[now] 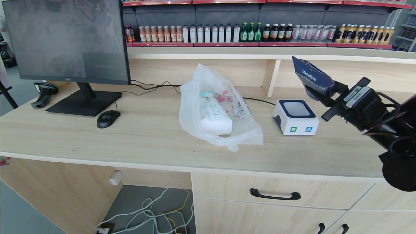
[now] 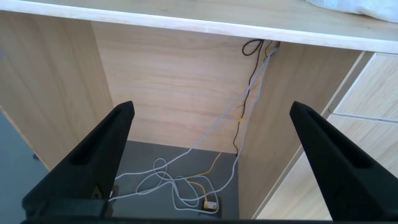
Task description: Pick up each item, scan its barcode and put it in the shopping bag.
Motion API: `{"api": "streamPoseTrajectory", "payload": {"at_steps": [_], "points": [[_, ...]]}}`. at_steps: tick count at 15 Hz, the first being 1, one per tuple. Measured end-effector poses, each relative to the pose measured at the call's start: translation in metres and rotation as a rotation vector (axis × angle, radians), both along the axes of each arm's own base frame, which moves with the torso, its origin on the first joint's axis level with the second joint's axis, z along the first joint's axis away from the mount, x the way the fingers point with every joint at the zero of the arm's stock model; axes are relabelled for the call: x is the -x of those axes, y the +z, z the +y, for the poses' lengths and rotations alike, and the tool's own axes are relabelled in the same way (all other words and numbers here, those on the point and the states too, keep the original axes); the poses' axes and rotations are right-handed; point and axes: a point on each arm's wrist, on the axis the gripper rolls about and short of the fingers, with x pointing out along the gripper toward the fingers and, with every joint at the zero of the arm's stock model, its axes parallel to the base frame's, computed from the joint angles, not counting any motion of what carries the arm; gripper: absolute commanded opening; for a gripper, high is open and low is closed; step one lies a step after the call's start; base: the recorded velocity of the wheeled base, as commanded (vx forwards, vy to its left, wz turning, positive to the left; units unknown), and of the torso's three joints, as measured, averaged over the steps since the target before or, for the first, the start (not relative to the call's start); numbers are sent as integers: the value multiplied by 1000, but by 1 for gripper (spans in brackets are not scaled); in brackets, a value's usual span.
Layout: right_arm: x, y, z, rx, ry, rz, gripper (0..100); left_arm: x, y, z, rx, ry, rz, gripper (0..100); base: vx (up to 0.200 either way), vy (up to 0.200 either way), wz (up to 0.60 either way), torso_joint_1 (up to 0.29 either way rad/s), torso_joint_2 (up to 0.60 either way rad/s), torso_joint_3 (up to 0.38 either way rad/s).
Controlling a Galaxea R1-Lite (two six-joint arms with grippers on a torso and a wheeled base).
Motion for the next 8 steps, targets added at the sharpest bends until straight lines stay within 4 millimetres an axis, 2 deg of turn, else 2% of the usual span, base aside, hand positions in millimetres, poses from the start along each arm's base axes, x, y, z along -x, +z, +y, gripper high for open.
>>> {"api": "streamPoseTrajectory", "payload": {"at_steps": [8], "points": [[-32, -24, -1, 80, 87, 23, 0, 0, 0, 0, 0, 0, 0, 100, 0, 0, 0, 0, 0, 0]]}}
